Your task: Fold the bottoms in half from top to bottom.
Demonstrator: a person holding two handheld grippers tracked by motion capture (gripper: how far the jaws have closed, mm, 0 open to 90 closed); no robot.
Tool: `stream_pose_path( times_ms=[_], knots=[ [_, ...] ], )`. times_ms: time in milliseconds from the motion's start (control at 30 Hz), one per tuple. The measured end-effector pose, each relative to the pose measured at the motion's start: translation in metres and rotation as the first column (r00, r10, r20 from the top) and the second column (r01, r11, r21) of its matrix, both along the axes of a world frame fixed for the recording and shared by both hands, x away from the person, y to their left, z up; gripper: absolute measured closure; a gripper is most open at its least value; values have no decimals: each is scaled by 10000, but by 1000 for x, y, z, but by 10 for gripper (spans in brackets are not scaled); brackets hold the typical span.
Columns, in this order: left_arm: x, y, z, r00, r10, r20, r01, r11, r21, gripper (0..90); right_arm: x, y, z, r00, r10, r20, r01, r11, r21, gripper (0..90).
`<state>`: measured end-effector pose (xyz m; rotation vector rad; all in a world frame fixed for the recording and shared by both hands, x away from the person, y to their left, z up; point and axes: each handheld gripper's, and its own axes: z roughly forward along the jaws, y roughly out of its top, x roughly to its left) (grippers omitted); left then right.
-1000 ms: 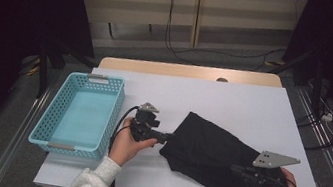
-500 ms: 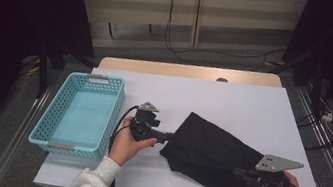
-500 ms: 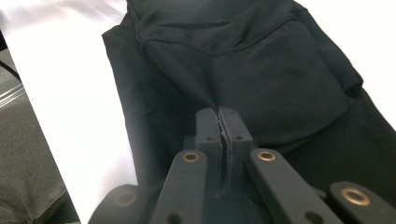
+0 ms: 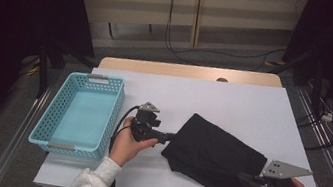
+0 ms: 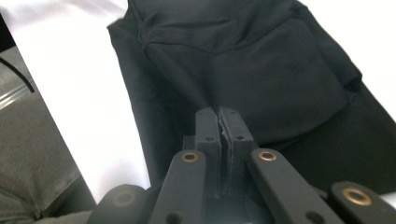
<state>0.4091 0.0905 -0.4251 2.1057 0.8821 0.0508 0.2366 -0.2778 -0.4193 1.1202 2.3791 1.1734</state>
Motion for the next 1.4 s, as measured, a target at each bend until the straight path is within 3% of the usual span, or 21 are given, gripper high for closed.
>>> stream_pose_path(
  times_ms=[267,367,400,500,667,833,933,1000,1033,1067,1100,1233,1300,1333,1367,1400],
  knots=[
    [1,2,1,9999,105,40,-105,9999,20,170,-7,1,-3,9984,392,-419,-402,9989,-224,867],
    [0,0,1,10000,22,55,-22,9999,109,170,-7,4,-4,9994,276,-206,-281,9992,-272,695],
    [0,-1,1,10000,23,49,-24,9999,124,170,-4,4,-4,9999,82,-66,-85,9993,-372,683],
    [-1,-2,0,10000,5,8,-5,9999,126,170,9,3,-4,9993,-356,108,361,9980,-515,642],
    [-1,-3,-3,10000,-76,-11,76,9998,177,171,44,-2,-11,9916,-1264,277,1285,9871,-959,639],
    [0,-1,-4,10000,-12,-47,13,9998,220,171,75,-1,-18,9850,-1680,398,1720,9752,-1391,639],
    [-1,-1,-4,10000,17,-33,-16,9998,215,171,89,-1,-26,9810,-1920,272,1938,9637,-1839,641],
    [0,1,-4,10000,21,-22,-21,9998,217,171,90,-1,-28,9805,-1963,31,1940,9663,-1692,787],
    [0,1,-4,10000,31,-48,-30,9998,186,171,89,0,-26,9800,-1989,66,1965,9621,-1889,834],
    [-1,2,-4,10000,81,-46,-80,9998,206,171,89,1,-25,9832,-1816,-159,1750,9645,-1976,884],
    [-1,2,-4,9999,113,-43,-112,9998,179,171,89,2,-25,9857,-1635,-397,1535,9705,-1858,884],
    [-1,3,-3,9999,111,-9,-111,9998,182,171,91,1,-25,9850,-1589,-673,1478,9782,-1460,892],
    [-1,2,-3,10000,51,16,-52,9997,220,171,91,-1,-24,9866,-1551,-502,1472,9799,-1343,882],
    [-1,2,-3,10000,38,11,-38,9998,208,172,91,-2,-22,9859,-1660,-208,1621,9787,-1258,818],
    [-1,2,-3,10000,36,-22,-35,9998,208,172,91,-3,-21,9813,-1926,-2,1914,9751,-1121,699],
    [-1,1,-4,10000,87,-20,-87,9997,217,172,92,-5,-22,9768,-2143,32,2134,9711,-1069,670]
  ],
)
